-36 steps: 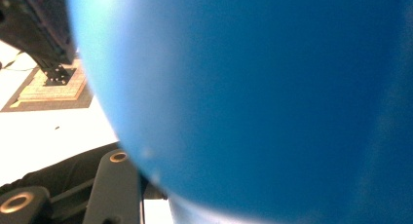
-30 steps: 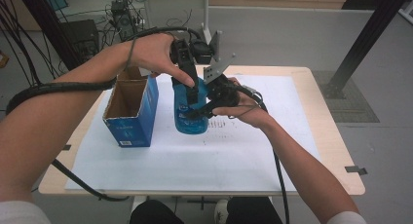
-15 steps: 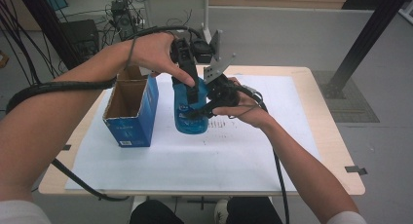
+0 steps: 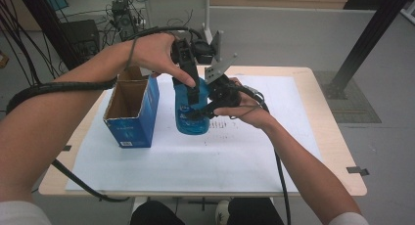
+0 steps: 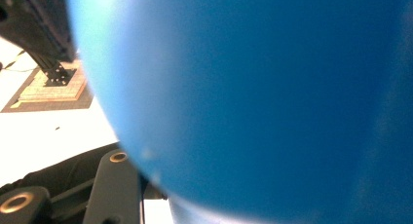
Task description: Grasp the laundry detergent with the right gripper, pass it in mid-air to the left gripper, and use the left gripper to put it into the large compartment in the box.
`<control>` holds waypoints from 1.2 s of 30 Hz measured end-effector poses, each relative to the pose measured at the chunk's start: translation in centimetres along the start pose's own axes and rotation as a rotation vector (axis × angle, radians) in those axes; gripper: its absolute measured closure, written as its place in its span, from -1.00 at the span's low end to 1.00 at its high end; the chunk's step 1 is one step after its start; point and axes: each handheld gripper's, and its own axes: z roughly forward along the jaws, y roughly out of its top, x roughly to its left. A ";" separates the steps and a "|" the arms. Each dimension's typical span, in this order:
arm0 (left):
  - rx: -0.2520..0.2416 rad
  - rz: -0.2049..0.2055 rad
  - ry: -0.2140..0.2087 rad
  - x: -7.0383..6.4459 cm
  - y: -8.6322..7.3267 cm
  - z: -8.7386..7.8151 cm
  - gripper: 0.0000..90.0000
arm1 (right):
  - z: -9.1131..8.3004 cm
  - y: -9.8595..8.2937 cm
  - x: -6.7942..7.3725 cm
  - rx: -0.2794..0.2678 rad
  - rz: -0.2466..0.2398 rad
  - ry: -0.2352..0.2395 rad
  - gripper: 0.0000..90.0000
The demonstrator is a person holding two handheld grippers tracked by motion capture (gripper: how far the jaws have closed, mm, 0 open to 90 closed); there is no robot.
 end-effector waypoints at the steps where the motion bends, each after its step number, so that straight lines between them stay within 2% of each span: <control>1: 0.000 0.001 -0.001 0.0 0.0 0.0 -0.86 | 0.0 0.0 0.0 0.000 0.000 0.000 -0.02; 19: -0.002 0.006 0.001 0.1 0.0 0.0 -0.82 | 0.0 0.0 0.0 0.002 -0.004 -0.002 -0.02; 22: 0.004 0.022 0.004 0.2 0.0 0.1 -0.76 | -0.1 0.0 0.0 0.000 -0.006 -0.002 -0.03; 36: -0.001 0.047 0.007 0.0 0.2 0.2 -0.48 | 0.0 0.0 0.0 -0.009 -0.028 -0.003 -0.03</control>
